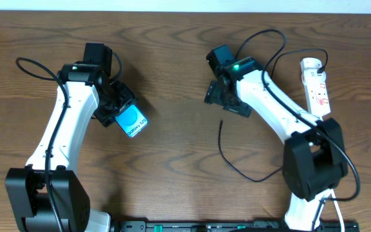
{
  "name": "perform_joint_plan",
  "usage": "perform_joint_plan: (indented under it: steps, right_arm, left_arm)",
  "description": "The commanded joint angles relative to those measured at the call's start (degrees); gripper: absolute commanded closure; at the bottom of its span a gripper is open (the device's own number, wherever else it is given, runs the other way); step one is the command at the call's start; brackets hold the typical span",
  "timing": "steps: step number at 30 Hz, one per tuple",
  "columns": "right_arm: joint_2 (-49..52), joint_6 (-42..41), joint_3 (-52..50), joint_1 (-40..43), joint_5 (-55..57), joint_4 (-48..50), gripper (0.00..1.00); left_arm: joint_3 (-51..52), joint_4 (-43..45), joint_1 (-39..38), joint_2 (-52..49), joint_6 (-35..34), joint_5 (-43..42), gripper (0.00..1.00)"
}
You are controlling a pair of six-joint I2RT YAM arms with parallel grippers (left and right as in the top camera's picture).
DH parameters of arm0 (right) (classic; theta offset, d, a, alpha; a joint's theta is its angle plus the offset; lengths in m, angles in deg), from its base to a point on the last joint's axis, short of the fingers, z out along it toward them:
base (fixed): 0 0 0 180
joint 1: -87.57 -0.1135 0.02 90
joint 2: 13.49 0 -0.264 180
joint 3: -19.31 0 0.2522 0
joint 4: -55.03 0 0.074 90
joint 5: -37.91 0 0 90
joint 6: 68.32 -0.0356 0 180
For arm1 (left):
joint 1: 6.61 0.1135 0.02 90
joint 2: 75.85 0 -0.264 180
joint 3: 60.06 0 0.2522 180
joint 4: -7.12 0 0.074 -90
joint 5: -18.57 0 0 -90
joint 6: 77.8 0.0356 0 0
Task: Plug charger to phone and switch on socket
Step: 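Move the right gripper toward the black cable's loose end, then lower the right gripper and grasp the cable's connector end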
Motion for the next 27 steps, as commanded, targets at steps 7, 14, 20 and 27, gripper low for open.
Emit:
perform_joint_plan:
  steps: [7, 14, 20, 27]
  right_arm:
    - [1.84, 5.68, -0.02, -0.98, -7.06, -1.77, 0.09]
    - [1.84, 7.98, -0.79, -2.36, -7.17, -3.02, 0.09]
    - [1.84, 7.93, -3.78, -2.86, -6.6, -0.59, 0.09]
    - [1.84, 6.93, -8.72, -2.86, -6.6, 3.54, 0.09]
  left_arm:
    - [-0.15, -0.35, -0.17, 0.11, 0.98, 0.76, 0.93]
    - [-0.15, -0.35, -0.17, 0.11, 0.98, 0.74, 0.93]
    - [-0.15, -0.35, -0.17, 0.11, 0.98, 0.76, 0.93]
    - [-0.15, -0.13, -0.17, 0.11, 0.98, 0.74, 0.93]
